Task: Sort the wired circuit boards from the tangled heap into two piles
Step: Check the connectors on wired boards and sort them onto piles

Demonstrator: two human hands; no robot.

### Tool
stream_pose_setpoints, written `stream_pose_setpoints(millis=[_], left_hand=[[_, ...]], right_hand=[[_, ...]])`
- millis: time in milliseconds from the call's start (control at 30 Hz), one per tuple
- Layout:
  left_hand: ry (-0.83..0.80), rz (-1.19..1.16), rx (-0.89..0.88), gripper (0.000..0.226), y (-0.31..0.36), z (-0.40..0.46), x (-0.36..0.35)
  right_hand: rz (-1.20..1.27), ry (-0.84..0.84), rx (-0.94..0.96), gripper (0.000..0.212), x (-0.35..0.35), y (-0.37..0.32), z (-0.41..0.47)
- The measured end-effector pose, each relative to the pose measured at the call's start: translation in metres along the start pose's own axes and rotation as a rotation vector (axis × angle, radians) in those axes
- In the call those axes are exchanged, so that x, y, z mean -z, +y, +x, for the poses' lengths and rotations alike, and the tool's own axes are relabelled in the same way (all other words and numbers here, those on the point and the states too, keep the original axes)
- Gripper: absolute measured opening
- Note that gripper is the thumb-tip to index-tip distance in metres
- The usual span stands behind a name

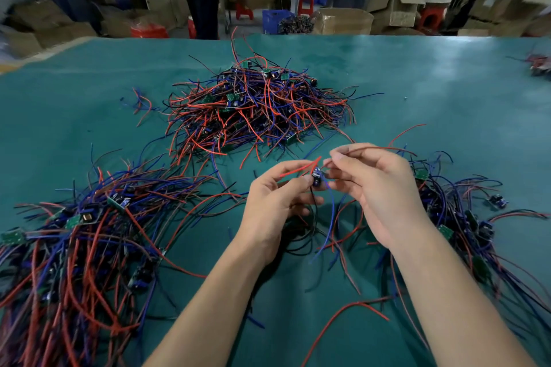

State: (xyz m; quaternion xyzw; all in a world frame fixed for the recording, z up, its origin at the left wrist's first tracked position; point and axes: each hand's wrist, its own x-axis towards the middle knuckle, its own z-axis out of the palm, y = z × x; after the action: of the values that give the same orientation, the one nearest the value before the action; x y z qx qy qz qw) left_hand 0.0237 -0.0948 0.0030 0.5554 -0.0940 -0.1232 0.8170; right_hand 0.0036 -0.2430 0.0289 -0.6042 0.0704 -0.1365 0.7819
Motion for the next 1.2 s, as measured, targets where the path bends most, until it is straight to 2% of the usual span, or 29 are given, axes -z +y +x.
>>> stream_pose_setpoints(millis=[133,333,567,800,867,933,1000,1100,1200], left_hand=[[0.007,0.007,-0.03,0.021,0.0,-0.002,0.0],[-0.006,0.036,-0.033,0.012,-0.002,-0.001,0.0],[-0.024,0.05,0.003,0.021,-0.002,0.001,0.001],[0.007,0.057,0.004,0.012,-0.006,0.002,0.001],[0.014,0.056,0.008,0.013,-0.008,0.003,0.001],[0.032,0.053,0.006,0.014,-0.01,0.004,0.002],[0.051,0.064,-0.002,0.015,-0.013,0.006,0.004],[0.039,0.09,-0.022,0.009,-0.014,0.007,0.004],[-0.017,0.137,-0.042,0.003,-0.013,0.004,0.004]], right_hand=[[-0.176,-0.073,0.057,0.019,0.0,0.007,0.001],[-0.209,0.013,0.117,0.025,0.0,0.012,0.003],[-0.334,0.056,0.311,0.017,-0.003,0.014,0.002],[-0.194,0.053,0.244,0.022,0.001,0.014,0.006],[-0.221,-0.049,0.221,0.023,0.002,0.013,0.006],[-0.25,-0.186,0.172,0.034,0.004,0.012,0.005],[-0.29,-0.249,0.159,0.039,0.005,0.013,0.004],[-0.391,-0.206,0.213,0.038,0.008,0.012,0.005],[-0.376,-0.146,0.233,0.021,0.008,0.01,0.004]])
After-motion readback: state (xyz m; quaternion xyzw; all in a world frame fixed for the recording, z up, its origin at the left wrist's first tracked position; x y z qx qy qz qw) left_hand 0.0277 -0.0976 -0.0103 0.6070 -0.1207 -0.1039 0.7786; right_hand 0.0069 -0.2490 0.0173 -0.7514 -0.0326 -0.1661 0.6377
